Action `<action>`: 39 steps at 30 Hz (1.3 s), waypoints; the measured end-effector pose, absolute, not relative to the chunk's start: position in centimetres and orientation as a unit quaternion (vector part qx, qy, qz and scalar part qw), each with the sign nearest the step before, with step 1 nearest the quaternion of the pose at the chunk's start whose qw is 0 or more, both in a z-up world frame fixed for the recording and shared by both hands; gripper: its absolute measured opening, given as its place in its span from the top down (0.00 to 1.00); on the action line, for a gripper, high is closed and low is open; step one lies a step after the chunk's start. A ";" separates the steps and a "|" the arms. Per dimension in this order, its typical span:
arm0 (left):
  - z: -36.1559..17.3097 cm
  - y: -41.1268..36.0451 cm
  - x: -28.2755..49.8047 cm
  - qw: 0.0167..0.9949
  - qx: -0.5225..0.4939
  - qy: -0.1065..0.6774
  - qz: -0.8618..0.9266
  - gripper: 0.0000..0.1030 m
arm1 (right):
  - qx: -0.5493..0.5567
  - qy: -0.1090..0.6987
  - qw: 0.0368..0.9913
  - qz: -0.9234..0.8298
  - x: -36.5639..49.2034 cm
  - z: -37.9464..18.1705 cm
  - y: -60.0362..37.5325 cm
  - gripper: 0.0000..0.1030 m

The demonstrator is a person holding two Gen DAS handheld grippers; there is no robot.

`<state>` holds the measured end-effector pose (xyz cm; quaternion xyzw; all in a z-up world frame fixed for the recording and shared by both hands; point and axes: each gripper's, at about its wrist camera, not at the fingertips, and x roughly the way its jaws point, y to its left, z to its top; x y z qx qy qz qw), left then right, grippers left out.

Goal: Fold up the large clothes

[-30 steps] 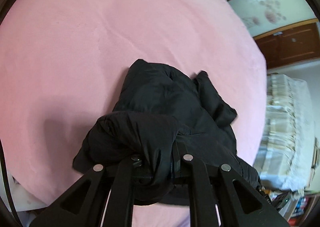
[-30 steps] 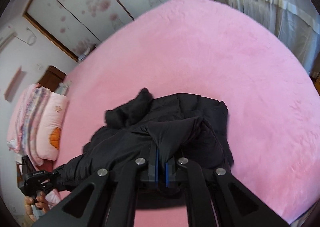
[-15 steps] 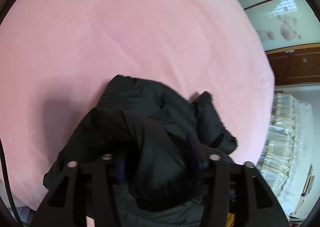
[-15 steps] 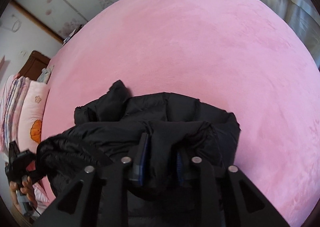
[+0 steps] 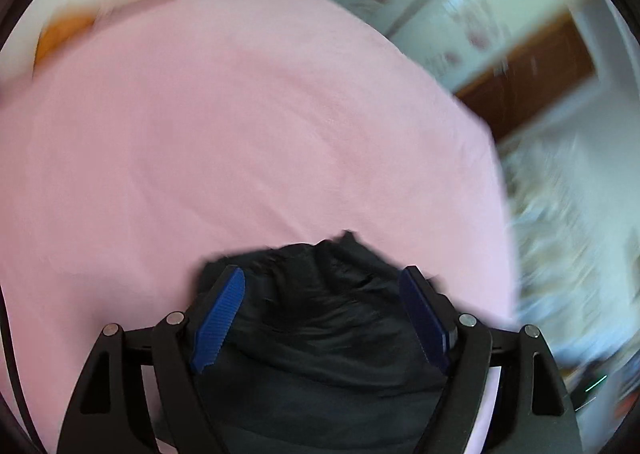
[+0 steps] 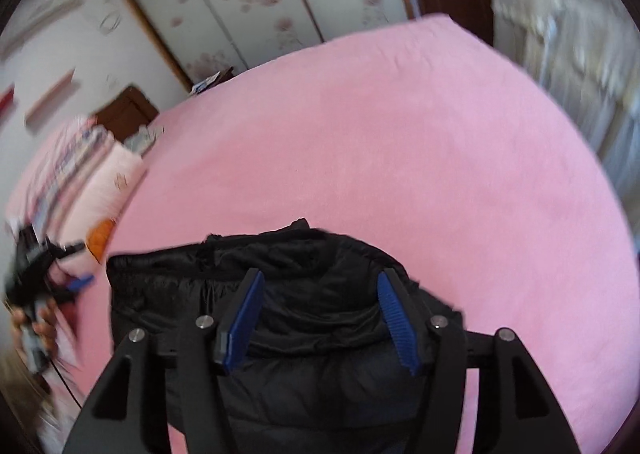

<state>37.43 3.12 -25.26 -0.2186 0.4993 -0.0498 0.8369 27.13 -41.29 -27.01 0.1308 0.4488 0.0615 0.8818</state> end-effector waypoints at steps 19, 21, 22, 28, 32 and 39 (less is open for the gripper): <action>-32.6 -8.6 42.7 0.809 0.221 0.499 -0.219 0.57 | -0.083 0.492 0.862 0.086 33.0 -33.6 -36.0 0.43; -33.3 -8.4 42.9 0.801 0.228 0.513 -0.209 0.91 | -0.093 0.501 0.856 0.090 33.4 -34.5 -35.6 0.64; -33.7 -8.2 43.1 0.798 0.228 0.520 -0.201 0.91 | -0.090 0.506 0.853 0.090 33.5 -34.9 -35.7 0.91; -32.7 -6.1 43.9 0.826 0.185 0.507 -0.161 0.96 | -0.005 0.488 0.870 0.066 33.5 -34.5 -38.6 0.96; -31.4 -4.6 45.0 0.850 0.147 0.490 -0.123 0.97 | 0.043 0.467 0.883 0.036 34.0 -33.9 -40.1 0.96; -35.6 -4.7 49.1 0.851 0.104 0.514 -0.035 0.97 | 0.088 0.479 0.873 -0.009 36.3 -36.8 -41.0 0.96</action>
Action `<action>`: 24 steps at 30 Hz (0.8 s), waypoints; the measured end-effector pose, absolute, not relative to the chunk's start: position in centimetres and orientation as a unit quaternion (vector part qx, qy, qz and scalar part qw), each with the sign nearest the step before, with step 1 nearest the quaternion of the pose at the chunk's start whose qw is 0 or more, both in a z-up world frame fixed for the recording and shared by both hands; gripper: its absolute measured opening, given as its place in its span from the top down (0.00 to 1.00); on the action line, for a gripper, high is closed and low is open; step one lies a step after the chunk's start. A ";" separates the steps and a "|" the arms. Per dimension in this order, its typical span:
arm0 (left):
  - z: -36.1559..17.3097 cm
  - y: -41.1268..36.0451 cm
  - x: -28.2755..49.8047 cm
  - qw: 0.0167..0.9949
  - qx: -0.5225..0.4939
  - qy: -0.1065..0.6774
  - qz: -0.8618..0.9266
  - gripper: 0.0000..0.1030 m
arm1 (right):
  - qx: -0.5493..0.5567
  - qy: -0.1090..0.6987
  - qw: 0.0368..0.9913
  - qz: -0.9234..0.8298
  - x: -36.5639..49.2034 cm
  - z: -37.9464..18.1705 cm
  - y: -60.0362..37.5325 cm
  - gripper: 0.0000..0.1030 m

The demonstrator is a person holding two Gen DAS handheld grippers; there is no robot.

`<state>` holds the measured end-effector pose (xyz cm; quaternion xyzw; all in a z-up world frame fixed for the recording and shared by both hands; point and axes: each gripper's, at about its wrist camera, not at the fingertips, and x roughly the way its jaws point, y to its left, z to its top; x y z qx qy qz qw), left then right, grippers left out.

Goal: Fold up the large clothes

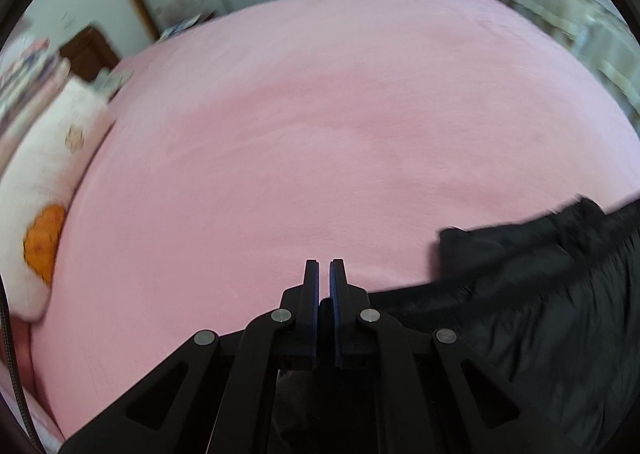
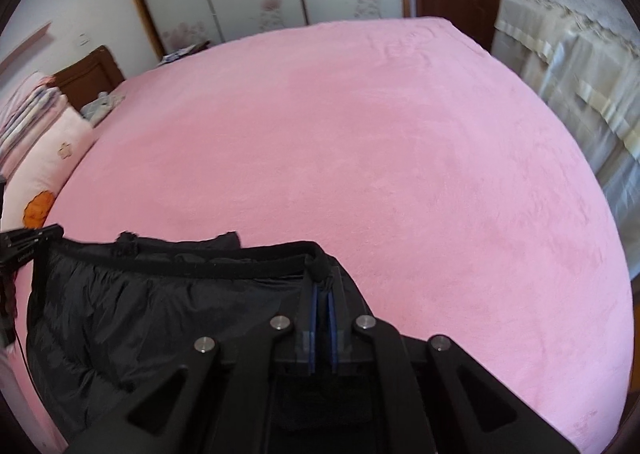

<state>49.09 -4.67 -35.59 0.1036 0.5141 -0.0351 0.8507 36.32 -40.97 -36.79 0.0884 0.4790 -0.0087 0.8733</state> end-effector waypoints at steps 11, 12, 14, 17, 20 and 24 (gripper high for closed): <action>-44.4 -4.5 51.8 0.822 0.108 0.555 0.060 0.97 | 0.104 0.513 0.850 -0.058 37.8 -43.5 -41.7 0.97; -45.2 -4.3 52.1 0.818 0.106 0.561 0.066 0.97 | 0.104 0.515 0.849 -0.063 37.8 -43.9 -41.8 0.97; -46.0 -4.1 52.5 0.814 0.099 0.567 0.072 0.97 | 0.110 0.518 0.845 -0.073 37.9 -44.7 -42.0 0.97; -46.9 -4.3 52.8 0.813 0.117 0.565 0.085 0.98 | 0.113 0.524 0.840 -0.087 38.2 -45.5 -42.3 0.97; -47.2 -3.6 53.0 0.811 0.105 0.569 0.086 0.98 | 0.117 0.524 0.839 -0.090 38.0 -45.9 -42.4 0.97; -46.8 -3.2 52.9 0.814 0.096 0.569 0.072 0.96 | 0.120 0.524 0.838 -0.089 37.8 -45.6 -42.4 0.96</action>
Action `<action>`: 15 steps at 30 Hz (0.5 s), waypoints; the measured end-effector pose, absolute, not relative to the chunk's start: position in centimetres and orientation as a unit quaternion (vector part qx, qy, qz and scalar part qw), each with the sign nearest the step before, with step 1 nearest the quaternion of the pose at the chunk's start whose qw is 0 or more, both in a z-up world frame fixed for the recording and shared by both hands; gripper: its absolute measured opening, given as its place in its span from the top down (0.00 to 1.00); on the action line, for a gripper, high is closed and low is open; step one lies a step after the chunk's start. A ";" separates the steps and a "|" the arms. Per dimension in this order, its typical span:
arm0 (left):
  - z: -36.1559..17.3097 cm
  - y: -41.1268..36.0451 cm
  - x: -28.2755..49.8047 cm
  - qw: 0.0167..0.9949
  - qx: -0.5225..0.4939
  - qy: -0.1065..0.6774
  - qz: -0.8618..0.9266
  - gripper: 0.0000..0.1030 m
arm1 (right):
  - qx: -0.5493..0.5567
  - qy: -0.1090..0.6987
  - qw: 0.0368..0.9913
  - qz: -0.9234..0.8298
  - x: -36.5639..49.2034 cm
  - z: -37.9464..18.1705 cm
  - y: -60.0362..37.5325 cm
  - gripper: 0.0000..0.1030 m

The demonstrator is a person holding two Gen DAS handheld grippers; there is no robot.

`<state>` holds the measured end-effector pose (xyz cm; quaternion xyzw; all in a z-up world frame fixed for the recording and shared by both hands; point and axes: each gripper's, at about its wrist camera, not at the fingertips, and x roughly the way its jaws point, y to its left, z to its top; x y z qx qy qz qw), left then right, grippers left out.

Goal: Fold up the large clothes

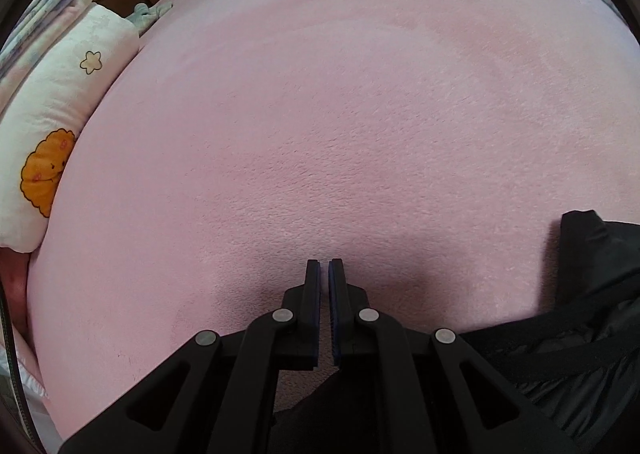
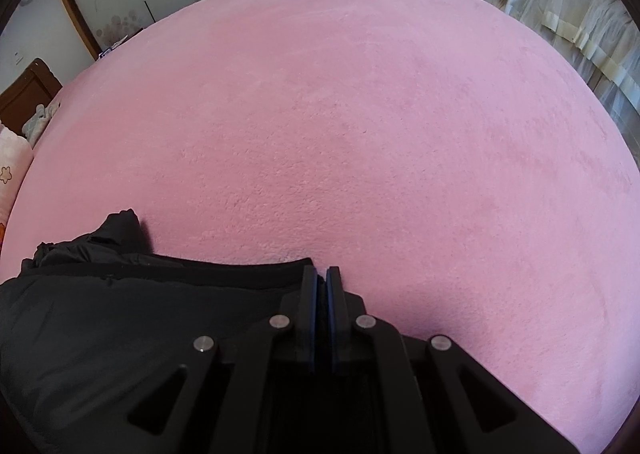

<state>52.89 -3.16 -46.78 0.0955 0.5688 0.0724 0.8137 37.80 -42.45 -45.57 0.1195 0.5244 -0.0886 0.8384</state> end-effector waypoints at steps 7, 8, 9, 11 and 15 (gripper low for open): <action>-42.9 -2.7 51.3 0.829 0.098 0.548 0.052 0.65 | 0.104 0.520 0.843 -0.098 36.8 -41.9 -42.0 0.86; -42.0 -2.9 50.8 0.834 0.097 0.541 0.048 0.59 | 0.103 0.514 0.846 -0.095 36.4 -40.8 -41.7 0.86; -40.9 -3.1 50.1 0.840 0.096 0.532 0.045 0.51 | 0.105 0.508 0.850 -0.093 36.0 -39.9 -41.6 0.86; -38.7 -3.5 48.6 0.852 0.087 0.514 0.040 0.39 | 0.107 0.488 0.861 -0.088 34.7 -37.6 -40.7 0.86; -34.0 -4.5 44.8 0.875 0.033 0.483 0.007 0.29 | 0.108 0.453 0.882 -0.063 32.7 -33.6 -37.6 0.85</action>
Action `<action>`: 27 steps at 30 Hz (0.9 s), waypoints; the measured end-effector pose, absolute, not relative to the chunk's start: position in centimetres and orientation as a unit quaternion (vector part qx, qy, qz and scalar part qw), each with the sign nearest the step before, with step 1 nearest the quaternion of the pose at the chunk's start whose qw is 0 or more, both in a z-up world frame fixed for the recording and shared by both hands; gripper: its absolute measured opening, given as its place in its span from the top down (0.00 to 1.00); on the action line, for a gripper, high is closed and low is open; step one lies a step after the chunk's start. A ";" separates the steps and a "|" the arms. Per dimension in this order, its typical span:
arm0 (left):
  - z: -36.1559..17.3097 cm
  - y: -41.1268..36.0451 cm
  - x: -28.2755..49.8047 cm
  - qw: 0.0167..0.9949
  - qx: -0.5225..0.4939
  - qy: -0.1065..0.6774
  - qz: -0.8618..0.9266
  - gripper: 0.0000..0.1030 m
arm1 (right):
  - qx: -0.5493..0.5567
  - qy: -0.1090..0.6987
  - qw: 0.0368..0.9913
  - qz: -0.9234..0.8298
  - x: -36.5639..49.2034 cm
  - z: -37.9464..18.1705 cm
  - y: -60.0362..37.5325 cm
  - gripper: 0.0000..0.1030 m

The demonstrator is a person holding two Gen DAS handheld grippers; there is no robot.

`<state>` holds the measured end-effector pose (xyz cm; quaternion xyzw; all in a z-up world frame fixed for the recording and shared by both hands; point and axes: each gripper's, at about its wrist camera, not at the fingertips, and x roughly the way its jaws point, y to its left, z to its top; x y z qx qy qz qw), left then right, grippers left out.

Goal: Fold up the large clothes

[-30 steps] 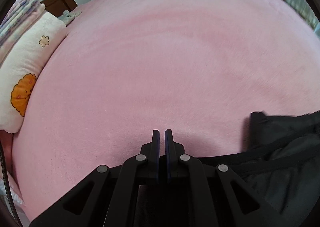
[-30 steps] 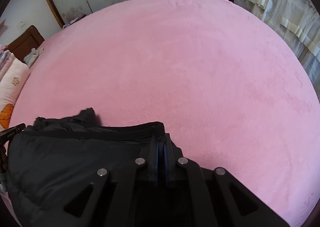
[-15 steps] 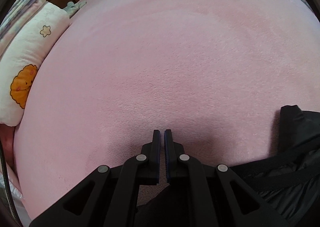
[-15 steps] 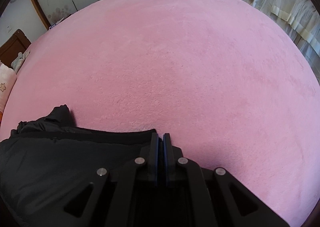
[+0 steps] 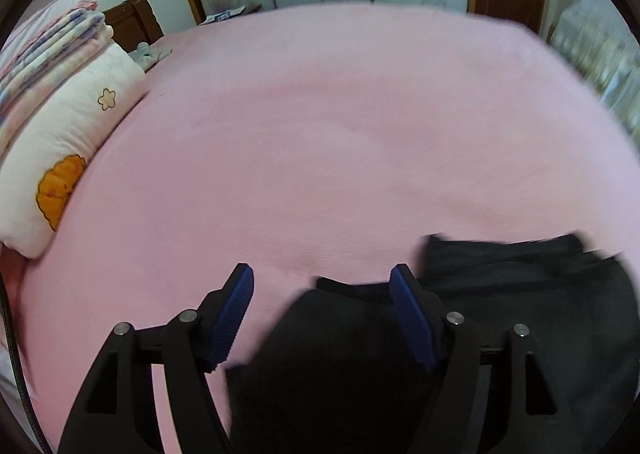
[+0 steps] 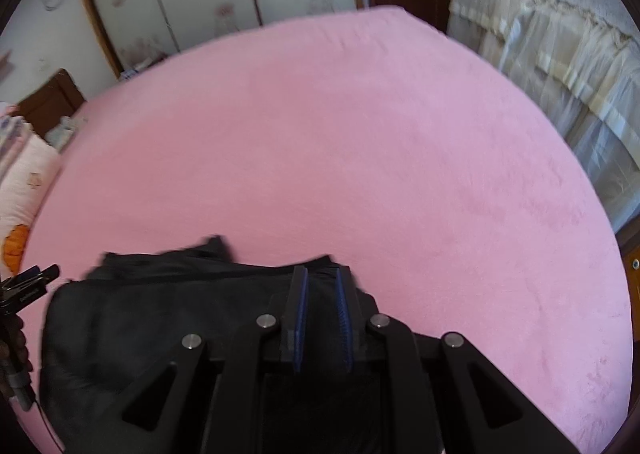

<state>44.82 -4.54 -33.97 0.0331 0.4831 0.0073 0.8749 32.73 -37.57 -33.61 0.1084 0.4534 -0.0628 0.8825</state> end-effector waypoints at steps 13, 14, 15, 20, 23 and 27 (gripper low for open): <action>-35.7 -12.1 34.9 0.887 -0.004 0.461 -0.022 0.26 | 0.052 0.406 0.911 0.044 27.7 -35.2 -23.9 0.75; -36.5 -12.4 34.8 0.886 0.004 0.464 -0.011 0.26 | 0.042 0.414 0.908 0.038 27.9 -36.1 -24.1 0.75; -37.3 -12.8 34.5 0.884 0.012 0.468 0.002 0.24 | 0.035 0.422 0.906 0.030 28.0 -37.0 -24.3 0.75; -39.3 -11.8 34.4 0.888 0.017 0.460 0.004 0.20 | 0.011 0.435 0.900 -0.035 28.0 -40.4 -28.4 0.80; -39.7 -11.9 34.3 0.890 0.031 0.454 0.005 0.17 | 0.004 0.435 0.897 -0.079 27.7 -41.2 -31.4 0.80; -40.0 -11.7 34.9 0.890 0.030 0.455 0.009 0.14 | 0.022 0.441 0.890 -0.117 27.5 -42.0 -34.5 0.80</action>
